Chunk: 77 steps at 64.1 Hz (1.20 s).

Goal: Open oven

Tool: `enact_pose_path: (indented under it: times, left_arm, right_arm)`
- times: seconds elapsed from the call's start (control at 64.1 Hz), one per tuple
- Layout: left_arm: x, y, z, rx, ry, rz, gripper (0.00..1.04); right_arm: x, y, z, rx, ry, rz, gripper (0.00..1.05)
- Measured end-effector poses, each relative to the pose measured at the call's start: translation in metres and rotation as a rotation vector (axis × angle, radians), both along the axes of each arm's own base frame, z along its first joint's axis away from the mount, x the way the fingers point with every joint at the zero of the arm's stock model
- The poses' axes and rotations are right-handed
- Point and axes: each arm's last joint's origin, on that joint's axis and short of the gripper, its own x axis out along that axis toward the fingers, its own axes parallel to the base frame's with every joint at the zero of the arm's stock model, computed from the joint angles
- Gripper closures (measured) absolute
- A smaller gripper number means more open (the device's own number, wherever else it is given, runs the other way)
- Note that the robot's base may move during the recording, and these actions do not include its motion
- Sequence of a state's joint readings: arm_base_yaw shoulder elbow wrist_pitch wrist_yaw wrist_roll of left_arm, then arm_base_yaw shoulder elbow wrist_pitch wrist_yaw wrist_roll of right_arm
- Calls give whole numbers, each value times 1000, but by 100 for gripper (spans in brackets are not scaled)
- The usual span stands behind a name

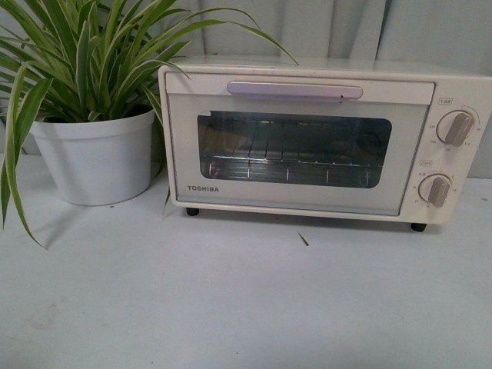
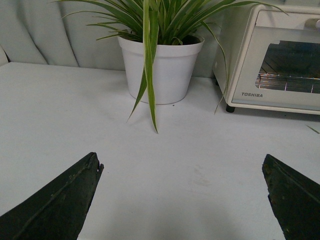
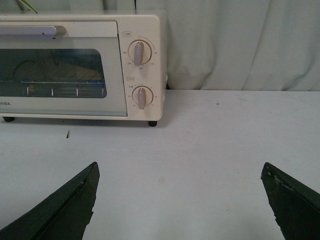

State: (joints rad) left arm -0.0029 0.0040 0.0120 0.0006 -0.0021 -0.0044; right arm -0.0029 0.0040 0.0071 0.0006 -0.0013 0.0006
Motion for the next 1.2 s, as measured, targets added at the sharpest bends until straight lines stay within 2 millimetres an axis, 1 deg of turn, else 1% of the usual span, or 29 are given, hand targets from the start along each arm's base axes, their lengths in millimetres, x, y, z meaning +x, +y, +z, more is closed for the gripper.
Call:
enact_pose_path:
  times: [0.53,0.562,0.624,0.671,0.749,0.764,0.78,0.811,0.874,0.952,1.045,1.201]
  left_arm:
    - [0,0,0,-7,6,11,6]
    - [0,0,-1,-35,61,62,6]
    - [4,-2,-3,-135,236,173,6]
    - [7,-4,-6,-227,295,165,6]
    - [17,-13,-5,-393,358,124,6]
    - [18,-14,-4,-403,362,117,6]
    - [23,-19,-2,-468,372,97,6]
    - [28,-24,1,-521,383,70,6]
    - [47,-42,8,-647,416,6,6]
    - [66,-59,10,-718,451,-42,6]
    - [91,-78,4,-773,515,-50,6]
    - [122,-97,-9,-834,573,-46,6]
  right_arm:
    - [0,0,0,0,0,0,9]
    - [0,0,0,0,0,0,9]
    - [0,0,0,0,0,0,9]
    - [0,0,0,0,0,0,9]
    - [0,0,0,0,0,0,9]
    - [0,0,0,0,0,0,9]
    - [0,0,0,0,0,0,9]
    - [0,0,0,0,0,0,9]
    - [0,0,0,0,0,0,9]
    - [0,0,0,0,0,0,9]
    - [0,0,0,0,0,0,9]
    - [0,0,0,0,0,0,9]
